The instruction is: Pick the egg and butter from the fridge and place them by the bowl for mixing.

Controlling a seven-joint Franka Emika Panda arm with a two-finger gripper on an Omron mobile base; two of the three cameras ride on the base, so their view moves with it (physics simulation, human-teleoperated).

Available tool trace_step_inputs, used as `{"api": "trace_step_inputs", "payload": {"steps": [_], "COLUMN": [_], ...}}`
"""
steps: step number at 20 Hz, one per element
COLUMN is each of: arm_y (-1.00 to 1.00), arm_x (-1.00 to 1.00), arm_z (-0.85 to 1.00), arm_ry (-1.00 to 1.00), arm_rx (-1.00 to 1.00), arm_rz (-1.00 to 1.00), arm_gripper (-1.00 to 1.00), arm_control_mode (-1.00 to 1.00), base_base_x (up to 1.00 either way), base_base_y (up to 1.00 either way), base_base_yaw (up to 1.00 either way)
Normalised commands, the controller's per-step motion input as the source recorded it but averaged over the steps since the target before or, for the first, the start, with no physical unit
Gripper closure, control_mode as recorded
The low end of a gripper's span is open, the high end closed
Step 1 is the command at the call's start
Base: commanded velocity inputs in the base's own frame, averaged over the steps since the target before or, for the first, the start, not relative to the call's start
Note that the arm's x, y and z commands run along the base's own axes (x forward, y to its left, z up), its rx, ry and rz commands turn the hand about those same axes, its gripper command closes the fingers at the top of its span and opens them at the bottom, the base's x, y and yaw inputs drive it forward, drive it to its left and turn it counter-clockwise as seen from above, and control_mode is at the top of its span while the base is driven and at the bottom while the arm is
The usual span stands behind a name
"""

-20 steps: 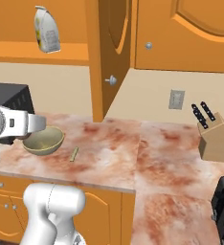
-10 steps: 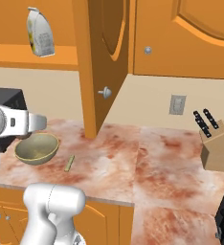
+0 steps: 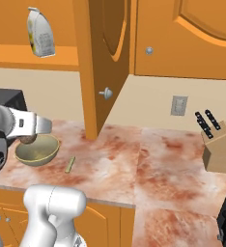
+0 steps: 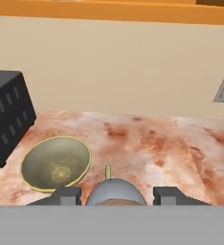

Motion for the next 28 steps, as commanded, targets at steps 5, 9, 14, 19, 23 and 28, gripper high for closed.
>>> {"api": "trace_step_inputs", "payload": {"steps": [5,9,14,19,23,28], "arm_y": [0.01,0.00,0.00,0.00,0.00,0.07], "arm_x": [0.03,0.25,0.63,0.72,0.64,0.59], "arm_z": [-0.26,-0.59,-0.38,-0.24,-0.47,-0.52], "arm_ry": [0.06,0.20,0.19,0.03,0.00,0.00], "arm_rx": [0.00,0.00,-0.01,-0.04,-0.06,-0.01], "arm_rz": [0.04,0.00,0.00,0.00,0.00,0.00], "arm_gripper": [1.00,1.00,1.00,1.00,1.00,1.00], "arm_control_mode": [-1.00,-1.00,-1.00,-1.00,-1.00,-1.00], "base_base_x": [0.00,0.00,0.00,0.00,0.00,0.00], "base_base_y": [0.00,0.00,0.00,0.00,0.00,0.00], "base_base_yaw": [0.00,0.00,0.00,0.00,0.00,0.00]}}
